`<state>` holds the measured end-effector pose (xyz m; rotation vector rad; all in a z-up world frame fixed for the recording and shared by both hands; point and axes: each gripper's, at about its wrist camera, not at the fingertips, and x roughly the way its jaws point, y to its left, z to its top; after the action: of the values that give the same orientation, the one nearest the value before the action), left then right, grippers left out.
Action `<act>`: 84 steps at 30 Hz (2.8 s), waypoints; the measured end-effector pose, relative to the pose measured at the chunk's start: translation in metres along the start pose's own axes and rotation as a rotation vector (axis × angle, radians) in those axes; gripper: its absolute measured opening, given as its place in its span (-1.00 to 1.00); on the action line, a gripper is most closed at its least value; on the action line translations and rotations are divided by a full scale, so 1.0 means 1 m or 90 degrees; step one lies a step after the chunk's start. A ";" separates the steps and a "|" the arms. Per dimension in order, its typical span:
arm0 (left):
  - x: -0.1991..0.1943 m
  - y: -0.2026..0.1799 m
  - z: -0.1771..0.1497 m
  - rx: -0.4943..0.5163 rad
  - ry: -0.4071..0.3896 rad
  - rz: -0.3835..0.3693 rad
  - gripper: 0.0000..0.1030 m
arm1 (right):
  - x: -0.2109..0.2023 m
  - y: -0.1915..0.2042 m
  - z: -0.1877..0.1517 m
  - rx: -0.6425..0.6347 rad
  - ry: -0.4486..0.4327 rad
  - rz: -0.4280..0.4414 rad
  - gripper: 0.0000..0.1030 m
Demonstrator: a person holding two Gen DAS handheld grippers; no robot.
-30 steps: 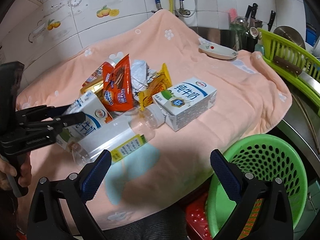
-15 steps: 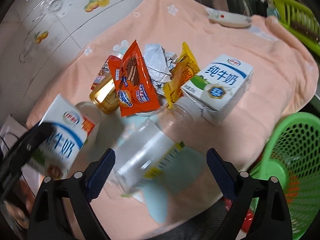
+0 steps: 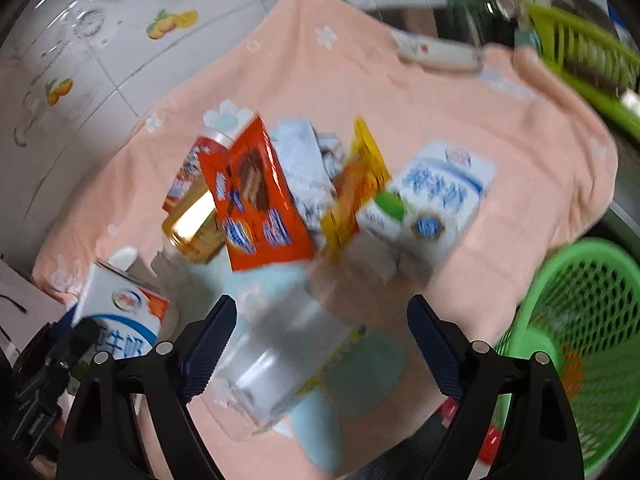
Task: Collect trash
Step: 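Grasp the clear plastic bottle with the right gripper, then carry the bottle and carton to the green basket and release both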
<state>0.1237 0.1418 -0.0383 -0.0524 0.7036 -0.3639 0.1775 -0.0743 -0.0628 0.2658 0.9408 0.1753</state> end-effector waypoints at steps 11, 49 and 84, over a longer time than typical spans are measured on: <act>0.024 0.002 -0.013 0.001 0.046 0.000 -0.24 | 0.004 0.015 0.009 -0.041 0.004 0.039 0.47; 0.062 -0.009 -0.028 0.024 0.131 0.040 -0.26 | 0.018 -0.021 -0.037 0.009 0.086 0.054 0.29; 0.095 -0.223 -0.002 0.089 0.118 -0.175 -0.27 | -0.034 -0.256 -0.074 0.101 0.023 -0.094 0.24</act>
<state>0.1204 -0.0995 -0.0617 0.0186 0.8549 -0.6873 0.1057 -0.3161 -0.1552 0.3386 1.0075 -0.0313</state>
